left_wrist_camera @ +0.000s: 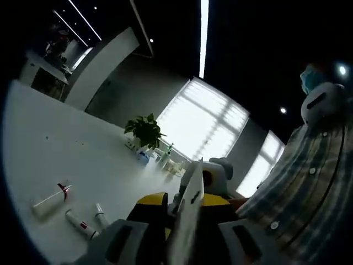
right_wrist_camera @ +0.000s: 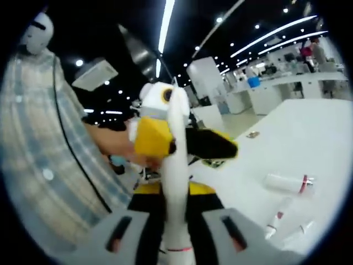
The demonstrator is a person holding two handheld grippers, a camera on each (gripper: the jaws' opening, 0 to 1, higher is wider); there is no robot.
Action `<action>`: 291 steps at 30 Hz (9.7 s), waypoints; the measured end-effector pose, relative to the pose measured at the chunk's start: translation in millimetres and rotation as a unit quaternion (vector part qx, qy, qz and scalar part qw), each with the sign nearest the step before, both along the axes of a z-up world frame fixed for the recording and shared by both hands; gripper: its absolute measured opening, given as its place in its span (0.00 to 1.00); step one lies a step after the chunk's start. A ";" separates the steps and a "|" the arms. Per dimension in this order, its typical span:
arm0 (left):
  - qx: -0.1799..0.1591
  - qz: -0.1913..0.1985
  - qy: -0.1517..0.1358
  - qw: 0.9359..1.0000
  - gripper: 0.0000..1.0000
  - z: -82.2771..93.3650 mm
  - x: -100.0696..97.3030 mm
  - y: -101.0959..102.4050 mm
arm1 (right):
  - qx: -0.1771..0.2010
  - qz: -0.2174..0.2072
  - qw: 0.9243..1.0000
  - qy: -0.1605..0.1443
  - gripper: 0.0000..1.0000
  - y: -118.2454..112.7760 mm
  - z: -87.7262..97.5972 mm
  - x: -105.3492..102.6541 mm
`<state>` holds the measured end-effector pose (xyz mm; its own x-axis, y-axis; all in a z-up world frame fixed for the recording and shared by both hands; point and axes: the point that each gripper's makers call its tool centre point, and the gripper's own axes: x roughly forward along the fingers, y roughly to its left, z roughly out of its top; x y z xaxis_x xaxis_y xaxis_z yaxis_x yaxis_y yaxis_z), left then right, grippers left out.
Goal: Arrange the skincare products in the storage area until every visible bottle or jar stands upright without overlapping.
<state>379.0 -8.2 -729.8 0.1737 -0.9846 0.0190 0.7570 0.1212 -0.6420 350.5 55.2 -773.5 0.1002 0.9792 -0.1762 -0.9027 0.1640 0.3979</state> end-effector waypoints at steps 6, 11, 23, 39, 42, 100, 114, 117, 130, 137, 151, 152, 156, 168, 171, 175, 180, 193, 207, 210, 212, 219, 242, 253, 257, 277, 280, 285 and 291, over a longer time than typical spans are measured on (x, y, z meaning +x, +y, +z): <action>-0.022 0.045 0.007 0.999 0.29 5.0 9.8 16.9 | 0.000 -0.011 1.000 -0.005 0.12 -1.3 -3.2 6.4; -0.036 0.070 0.014 0.997 0.31 7.7 13.2 30.4 | 0.038 -0.035 0.999 0.011 0.12 -3.7 5.0 16.8; -0.069 0.072 0.010 0.995 0.25 21.2 10.7 26.8 | 0.145 -0.046 0.988 0.041 0.13 -3.1 31.1 18.9; 0.017 0.039 -0.072 0.997 0.10 9.9 -6.1 13.4 | 0.101 -0.008 0.994 0.052 0.22 -6.2 18.5 7.8; 0.034 0.042 -0.078 0.996 0.09 -0.1 -6.1 11.4 | 0.061 0.002 0.997 0.039 0.23 -9.1 8.5 7.9; 0.283 0.003 -0.166 0.945 0.14 -100.5 -50.9 28.7 | -0.307 0.296 0.871 -0.243 0.01 -7.2 -28.7 -31.3; 0.235 0.126 -0.125 0.956 0.17 -90.8 -30.7 58.6 | -0.352 0.366 0.818 -0.270 0.01 21.0 -21.1 -17.5; 0.232 0.142 -0.112 0.956 0.19 -91.4 -25.3 64.7 | -0.367 0.381 0.802 -0.279 0.01 26.4 -18.3 -12.0; 0.245 0.212 -0.078 0.943 0.23 -108.5 -6.0 99.4 | -0.398 0.408 0.772 -0.280 0.01 50.5 -11.4 13.5; 0.289 0.231 -0.048 0.928 0.24 -135.5 -5.3 132.0 | -0.410 0.399 0.768 -0.286 0.01 64.7 -6.9 34.6; 0.284 0.230 -0.011 0.931 0.28 -151.5 -10.8 150.4 | -0.446 0.346 0.775 -0.284 0.01 74.8 -3.8 105.9; 0.283 0.227 -0.009 0.932 0.28 -152.6 -11.7 149.8 | -0.448 0.339 0.777 -0.283 0.01 76.4 -1.9 114.9; 0.287 0.216 -0.006 0.933 0.28 -158.2 -12.1 149.6 | -0.450 0.315 0.790 -0.272 0.01 83.1 1.7 142.9; 0.288 0.204 -0.009 0.936 0.27 -154.9 3.7 155.5 | -0.467 0.289 0.798 -0.247 0.01 90.2 -4.0 211.9; 0.286 0.210 -0.006 0.935 0.27 -153.6 8.0 161.2 | -0.476 0.285 0.797 -0.239 0.01 88.3 -8.7 224.5; 0.287 0.217 -0.002 0.933 0.27 -154.6 12.5 167.2 | -0.486 0.281 0.797 -0.222 0.01 84.1 -19.1 241.4; 0.289 0.218 -0.003 0.932 0.27 -155.0 15.1 169.6 | -0.485 0.266 0.811 -0.192 0.01 82.1 -27.6 256.5; 0.293 0.222 0.006 0.930 0.27 -160.1 23.7 177.3 | -0.501 0.242 0.815 -0.161 0.01 55.4 -44.9 282.6; 0.298 0.206 0.003 0.932 0.27 -159.7 31.7 173.0 | -0.517 0.212 0.818 -0.138 0.02 6.9 -54.6 293.6; 0.300 0.203 0.002 0.932 0.27 -159.8 32.2 172.8 | -0.518 0.204 0.820 -0.133 0.02 -1.8 -55.1 296.1; 0.302 0.202 0.003 0.932 0.27 -160.8 32.5 172.3 | -0.519 0.201 0.820 -0.131 0.02 -7.1 -55.7 297.2; 0.305 0.193 -0.001 0.933 0.27 -159.4 35.3 167.9 | -0.517 0.189 0.826 -0.119 0.02 -20.8 -57.7 300.1; 0.318 0.178 0.002 0.931 0.27 -166.8 28.3 167.9 | -0.498 0.187 0.839 -0.112 0.09 -27.2 -71.0 300.3; 0.322 0.181 -0.002 0.929 0.27 -165.0 27.7 169.1 | -0.502 0.157 0.839 -0.141 0.23 -52.5 -61.0 302.8; 0.325 0.176 -0.005 0.929 0.27 -165.1 24.1 166.4 | -0.504 0.141 0.839 -0.147 0.23 -73.2 -46.1 294.9; 0.331 0.186 -0.011 0.925 0.28 -154.8 -5.1 160.8 | -0.452 0.222 0.841 -0.199 0.32 1.0 -36.0 203.0; 0.332 0.197 -0.005 0.922 0.28 -153.8 -13.0 164.9 | -0.469 0.234 0.831 -0.185 0.32 2.3 -59.7 197.4; 0.341 0.221 0.008 0.914 0.28 -153.8 -30.3 177.2 | -0.504 0.246 0.809 -0.175 0.32 -5.5 -97.9 196.8; 0.354 0.247 0.018 0.902 0.28 -149.3 -45.8 189.6 | -0.537 0.241 0.787 -0.187 0.30 -31.1 -141.2 204.5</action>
